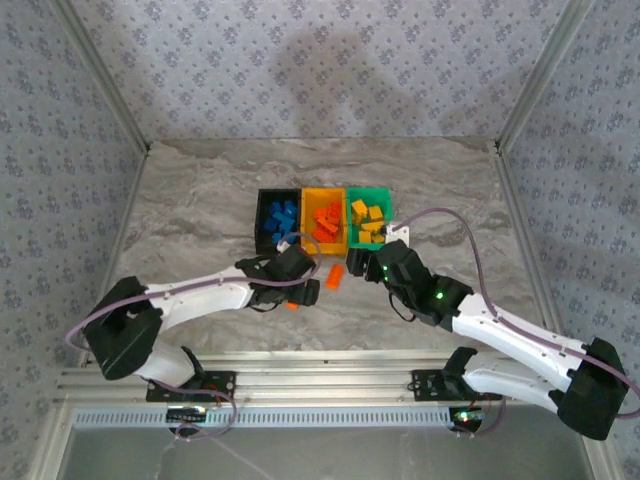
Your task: Sort the legos into containers by color
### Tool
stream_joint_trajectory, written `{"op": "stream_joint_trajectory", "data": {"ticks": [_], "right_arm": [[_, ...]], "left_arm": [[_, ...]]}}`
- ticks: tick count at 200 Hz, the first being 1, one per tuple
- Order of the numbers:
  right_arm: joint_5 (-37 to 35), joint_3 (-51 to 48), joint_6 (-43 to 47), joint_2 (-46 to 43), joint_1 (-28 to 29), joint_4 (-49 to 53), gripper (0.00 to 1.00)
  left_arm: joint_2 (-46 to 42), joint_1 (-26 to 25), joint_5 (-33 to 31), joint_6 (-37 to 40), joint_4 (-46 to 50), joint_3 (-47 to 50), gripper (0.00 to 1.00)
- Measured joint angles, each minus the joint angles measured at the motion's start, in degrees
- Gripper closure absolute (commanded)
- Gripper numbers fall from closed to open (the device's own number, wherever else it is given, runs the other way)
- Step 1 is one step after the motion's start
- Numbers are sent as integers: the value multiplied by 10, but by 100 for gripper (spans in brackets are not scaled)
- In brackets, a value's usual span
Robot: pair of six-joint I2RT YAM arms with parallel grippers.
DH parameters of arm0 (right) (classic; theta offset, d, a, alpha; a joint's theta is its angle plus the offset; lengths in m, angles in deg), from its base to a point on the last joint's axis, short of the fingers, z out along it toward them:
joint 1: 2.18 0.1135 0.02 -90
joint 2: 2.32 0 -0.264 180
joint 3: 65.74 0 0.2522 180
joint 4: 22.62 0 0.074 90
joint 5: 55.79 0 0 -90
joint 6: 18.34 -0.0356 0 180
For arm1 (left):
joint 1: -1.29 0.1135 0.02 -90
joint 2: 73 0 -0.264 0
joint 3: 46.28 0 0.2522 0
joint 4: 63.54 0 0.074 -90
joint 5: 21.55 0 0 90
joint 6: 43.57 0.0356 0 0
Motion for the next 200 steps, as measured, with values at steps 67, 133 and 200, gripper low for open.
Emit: {"op": "stream_joint_trajectory", "data": {"ticks": [67,133,200], "right_arm": [[-9,-3,-4,-22,0,16,16],[-16,-4,-12,-29,0,17,15],[-21,-13,-17,-35,-3,28,15]], "left_arm": [[72,0,11,21,5,-1,52],[57,0,12,18,10,-1,72],[11,59,6,30,22,-125,71]]}}
